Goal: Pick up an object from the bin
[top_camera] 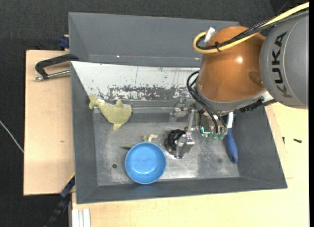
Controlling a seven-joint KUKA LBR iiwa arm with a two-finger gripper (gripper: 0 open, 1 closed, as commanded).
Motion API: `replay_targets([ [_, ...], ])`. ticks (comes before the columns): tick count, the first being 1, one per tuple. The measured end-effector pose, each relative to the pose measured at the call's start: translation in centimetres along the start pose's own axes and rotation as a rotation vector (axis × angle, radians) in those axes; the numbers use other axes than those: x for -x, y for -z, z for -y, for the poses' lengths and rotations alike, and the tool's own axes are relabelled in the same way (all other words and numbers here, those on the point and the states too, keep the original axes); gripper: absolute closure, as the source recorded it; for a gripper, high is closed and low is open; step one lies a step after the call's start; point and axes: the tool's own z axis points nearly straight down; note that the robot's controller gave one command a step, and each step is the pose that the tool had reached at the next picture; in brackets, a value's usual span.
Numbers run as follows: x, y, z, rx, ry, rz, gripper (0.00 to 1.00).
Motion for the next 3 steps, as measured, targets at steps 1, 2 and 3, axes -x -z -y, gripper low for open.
replay_targets([
  [1, 2.0, -14.9, -0.1, -0.002, 0.412, 0.014, 0.00],
  [2, 2.1, -14.7, -0.1, -0.001, 0.411, 0.019, 1.00],
  [3, 8.7, -3.7, 2.2, -0.003, 0.324, 0.025, 1.00],
])
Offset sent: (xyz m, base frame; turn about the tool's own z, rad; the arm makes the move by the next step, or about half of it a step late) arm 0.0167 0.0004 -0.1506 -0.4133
